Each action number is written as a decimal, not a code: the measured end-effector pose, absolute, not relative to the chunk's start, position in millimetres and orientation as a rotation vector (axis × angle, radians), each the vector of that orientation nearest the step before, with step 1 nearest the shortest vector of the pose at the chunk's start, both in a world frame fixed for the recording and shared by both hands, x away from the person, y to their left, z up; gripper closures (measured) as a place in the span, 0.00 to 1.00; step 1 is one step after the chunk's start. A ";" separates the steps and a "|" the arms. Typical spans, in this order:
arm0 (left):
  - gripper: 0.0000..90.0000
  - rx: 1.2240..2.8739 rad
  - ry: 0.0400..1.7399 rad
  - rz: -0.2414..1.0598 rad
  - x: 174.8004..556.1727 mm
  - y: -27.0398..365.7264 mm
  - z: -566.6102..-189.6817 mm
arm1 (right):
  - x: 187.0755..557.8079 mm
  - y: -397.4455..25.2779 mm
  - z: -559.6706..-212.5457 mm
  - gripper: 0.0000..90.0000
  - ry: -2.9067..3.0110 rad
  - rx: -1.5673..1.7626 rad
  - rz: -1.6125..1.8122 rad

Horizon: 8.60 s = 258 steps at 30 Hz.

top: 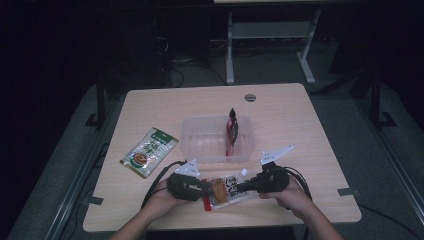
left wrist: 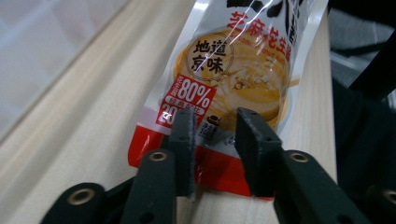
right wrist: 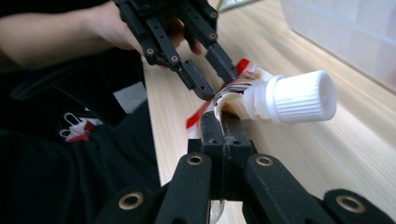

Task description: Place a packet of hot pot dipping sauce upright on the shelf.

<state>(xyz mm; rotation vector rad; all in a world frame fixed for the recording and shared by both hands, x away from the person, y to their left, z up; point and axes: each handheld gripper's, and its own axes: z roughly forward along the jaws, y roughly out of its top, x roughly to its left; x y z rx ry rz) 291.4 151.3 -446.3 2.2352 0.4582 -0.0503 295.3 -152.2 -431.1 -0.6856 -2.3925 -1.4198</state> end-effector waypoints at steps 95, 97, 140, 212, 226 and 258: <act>0.40 2.210 0.526 0.026 275.5 218.2 -432.8 | 336.4 -251.5 -331.5 1.00 -2.475 -0.943 -1.747; 0.40 2.214 0.521 0.030 277.2 218.4 -432.4 | 342.8 -251.3 -329.7 1.00 -2.484 -0.970 -1.738; 0.40 2.241 0.514 0.001 276.9 211.9 -436.3 | 374.8 -209.1 -339.2 0.99 -2.673 -1.073 -1.534; 0.41 2.208 0.778 0.144 279.8 263.4 -424.5 | 305.2 -196.1 -410.9 0.40 -2.765 -1.000 -1.425; 0.35 2.242 0.948 0.268 322.1 303.9 -420.5 | 292.3 -179.8 -431.5 0.40 -2.753 -0.980 -1.351; 0.12 2.209 1.177 0.314 388.2 352.7 -461.8 | 287.2 -179.7 -434.3 0.40 -2.821 -0.963 -1.274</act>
